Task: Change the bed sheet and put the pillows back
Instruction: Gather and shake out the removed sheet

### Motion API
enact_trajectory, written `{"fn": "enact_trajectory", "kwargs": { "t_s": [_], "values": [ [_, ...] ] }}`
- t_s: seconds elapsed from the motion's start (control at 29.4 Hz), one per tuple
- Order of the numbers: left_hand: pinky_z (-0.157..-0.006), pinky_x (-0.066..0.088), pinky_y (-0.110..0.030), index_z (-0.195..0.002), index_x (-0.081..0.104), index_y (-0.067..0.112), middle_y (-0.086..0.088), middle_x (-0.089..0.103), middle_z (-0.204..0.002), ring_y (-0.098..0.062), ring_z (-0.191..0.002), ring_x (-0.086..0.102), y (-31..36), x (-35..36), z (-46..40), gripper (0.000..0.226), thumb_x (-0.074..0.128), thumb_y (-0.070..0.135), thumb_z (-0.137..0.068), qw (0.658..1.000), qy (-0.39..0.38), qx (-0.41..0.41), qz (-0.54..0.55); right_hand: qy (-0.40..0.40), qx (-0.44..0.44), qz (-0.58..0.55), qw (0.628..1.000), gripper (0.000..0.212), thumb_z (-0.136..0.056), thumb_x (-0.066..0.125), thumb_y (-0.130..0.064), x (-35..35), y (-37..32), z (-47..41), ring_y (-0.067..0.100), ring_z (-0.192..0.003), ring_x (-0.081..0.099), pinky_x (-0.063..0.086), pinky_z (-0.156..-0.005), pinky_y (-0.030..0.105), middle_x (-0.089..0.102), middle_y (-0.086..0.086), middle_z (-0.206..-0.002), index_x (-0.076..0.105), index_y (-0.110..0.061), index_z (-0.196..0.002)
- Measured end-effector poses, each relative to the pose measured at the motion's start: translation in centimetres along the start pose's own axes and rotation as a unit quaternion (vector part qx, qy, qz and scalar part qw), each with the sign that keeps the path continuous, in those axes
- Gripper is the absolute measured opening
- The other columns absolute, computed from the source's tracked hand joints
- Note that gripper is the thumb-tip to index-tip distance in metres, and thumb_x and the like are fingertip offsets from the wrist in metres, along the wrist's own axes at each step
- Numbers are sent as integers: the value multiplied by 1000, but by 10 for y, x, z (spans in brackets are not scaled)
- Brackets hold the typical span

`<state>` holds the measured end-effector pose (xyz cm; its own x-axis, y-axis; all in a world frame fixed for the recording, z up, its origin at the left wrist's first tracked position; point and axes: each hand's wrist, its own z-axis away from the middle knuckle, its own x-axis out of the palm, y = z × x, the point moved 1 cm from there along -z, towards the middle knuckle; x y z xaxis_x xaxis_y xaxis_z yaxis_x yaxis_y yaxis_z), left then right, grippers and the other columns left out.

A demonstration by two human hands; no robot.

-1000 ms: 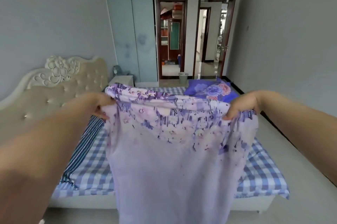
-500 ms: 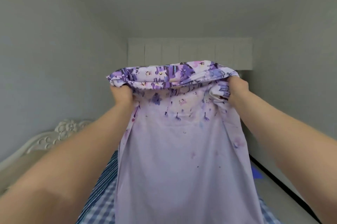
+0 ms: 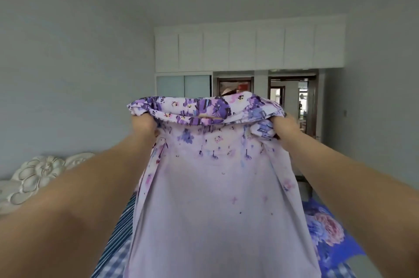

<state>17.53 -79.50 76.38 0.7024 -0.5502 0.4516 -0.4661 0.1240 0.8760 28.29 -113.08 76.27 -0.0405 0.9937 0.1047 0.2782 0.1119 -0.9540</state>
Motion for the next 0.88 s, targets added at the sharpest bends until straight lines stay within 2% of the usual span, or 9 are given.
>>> {"fn": "enact_trajectory", "kwargs": {
  "t_s": [0.07,0.17,0.24,0.41,0.48,0.54,0.68,0.75,0.88],
  "values": [
    [-74,50,-42,-111,55,10,-13,58,-100,-25,-87,58,-12,22,-23,25,34,6,-98,998,0,61,17,-5,-31,5,1000,35,-92,54,-23,3,3,-33,13,-79,63,49,-64,24,64,1,-92,55,-16,-126],
    [-91,49,-51,-114,51,0,-26,58,-116,-37,-107,59,4,55,-39,19,45,2,-96,986,-36,149,68,8,-82,-1,997,30,-90,55,-20,6,-24,-69,20,-92,66,54,-75,28,67,4,-102,57,-16,-120],
    [-98,43,-60,-123,45,-9,-33,51,-128,-46,-118,52,24,75,-50,28,40,7,-100,977,-68,167,112,22,-133,-29,990,22,-91,53,-15,6,-41,-82,16,-86,66,54,-64,19,68,4,-102,59,-15,-113],
    [-77,57,-45,-109,53,9,-14,65,-104,-28,-93,66,54,106,-41,24,34,23,-102,966,-90,154,189,54,-219,-68,972,23,-93,52,-8,-1,-65,-81,2,-71,61,48,-52,9,65,-2,-91,61,-10,-114],
    [-81,56,-50,-106,54,9,-15,64,-102,-33,-98,65,50,103,-35,18,40,17,-100,965,-110,170,164,49,-223,-48,972,24,-93,52,-9,-6,-60,-75,2,-74,62,48,-53,9,66,-2,-92,60,-10,-115],
    [-82,56,-50,-104,56,10,-17,63,-103,-34,-101,64,41,87,-33,16,43,12,-97,966,-141,173,132,42,-218,-1,975,26,-92,54,-8,-13,-47,-67,9,-81,66,50,-58,11,67,3,-97,60,-11,-117],
    [-53,54,-26,-96,56,19,-3,64,-83,-18,-72,62,-3,33,-31,20,40,9,-94,984,-134,121,13,3,-173,132,976,16,-91,60,-10,-24,-6,-40,11,-67,68,50,-54,13,68,9,-91,60,-14,-106],
    [-57,54,-26,-94,55,24,0,63,-86,-18,-77,60,-34,-5,-26,16,42,16,-92,986,-139,77,-41,-24,-126,231,964,11,-90,63,-20,-28,23,-22,11,-68,64,51,-57,18,67,5,-88,62,-16,-100],
    [-65,59,-35,-96,61,25,3,67,-94,-16,-84,64,-99,-95,-9,16,53,17,-85,977,-178,-11,-115,-116,-47,476,871,19,-88,65,-25,-35,77,24,22,-78,60,50,-72,31,65,13,-93,64,-9,-98]
  ]
}}
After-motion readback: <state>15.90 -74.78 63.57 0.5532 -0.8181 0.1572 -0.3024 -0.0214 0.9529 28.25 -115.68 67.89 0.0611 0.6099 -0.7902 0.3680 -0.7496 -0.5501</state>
